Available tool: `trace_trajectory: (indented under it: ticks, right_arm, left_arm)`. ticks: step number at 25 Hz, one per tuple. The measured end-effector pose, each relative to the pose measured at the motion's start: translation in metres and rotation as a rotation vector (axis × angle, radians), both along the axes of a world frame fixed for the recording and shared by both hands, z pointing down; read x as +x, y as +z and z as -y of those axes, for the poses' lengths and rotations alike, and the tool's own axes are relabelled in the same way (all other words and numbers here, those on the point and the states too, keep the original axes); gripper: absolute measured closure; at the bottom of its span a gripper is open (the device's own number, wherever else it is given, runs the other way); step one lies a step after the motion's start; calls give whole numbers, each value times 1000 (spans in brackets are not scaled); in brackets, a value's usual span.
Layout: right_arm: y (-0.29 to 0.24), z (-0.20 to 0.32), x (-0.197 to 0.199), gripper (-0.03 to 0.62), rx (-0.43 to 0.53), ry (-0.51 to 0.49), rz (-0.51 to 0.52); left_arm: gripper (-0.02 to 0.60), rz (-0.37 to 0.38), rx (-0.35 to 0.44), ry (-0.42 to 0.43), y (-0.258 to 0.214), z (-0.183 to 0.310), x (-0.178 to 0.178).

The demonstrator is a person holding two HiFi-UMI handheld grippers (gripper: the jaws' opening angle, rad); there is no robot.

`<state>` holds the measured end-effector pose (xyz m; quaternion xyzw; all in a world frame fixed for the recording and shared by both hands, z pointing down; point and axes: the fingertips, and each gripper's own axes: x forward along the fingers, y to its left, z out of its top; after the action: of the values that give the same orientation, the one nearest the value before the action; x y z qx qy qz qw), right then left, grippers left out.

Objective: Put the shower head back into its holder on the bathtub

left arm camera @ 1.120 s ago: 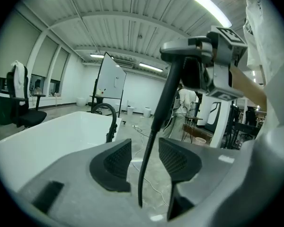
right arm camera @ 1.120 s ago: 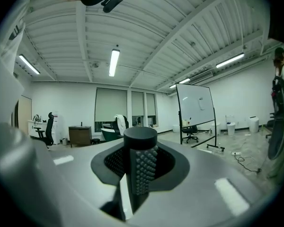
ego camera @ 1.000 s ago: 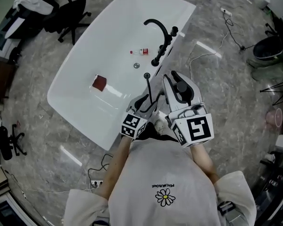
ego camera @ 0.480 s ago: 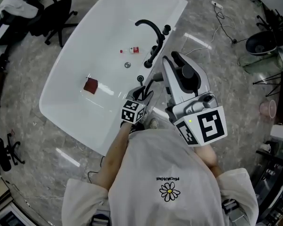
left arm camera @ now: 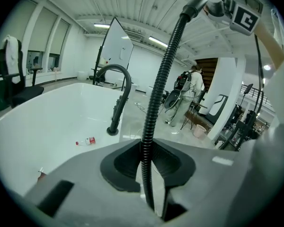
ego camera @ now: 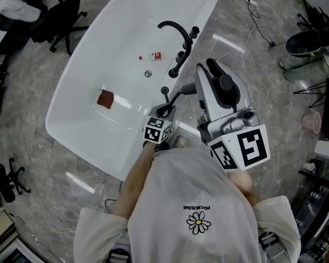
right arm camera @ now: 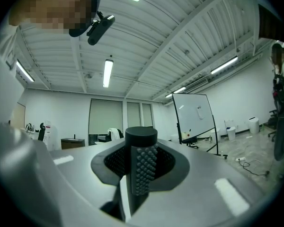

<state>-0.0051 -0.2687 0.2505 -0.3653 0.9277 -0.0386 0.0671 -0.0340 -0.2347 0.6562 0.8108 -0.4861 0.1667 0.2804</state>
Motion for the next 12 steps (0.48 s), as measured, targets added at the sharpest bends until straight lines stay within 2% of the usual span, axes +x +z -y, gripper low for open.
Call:
trace_trajectory:
  ticks: [5, 12]
  right_arm:
    - [-22, 0, 10, 500, 25, 14, 50]
    - [-68, -2, 20, 500, 184, 66, 78]
  left_arm:
    - [525, 35, 91, -47, -26, 27, -24]
    - [525, 99, 304, -109, -113, 102, -71]
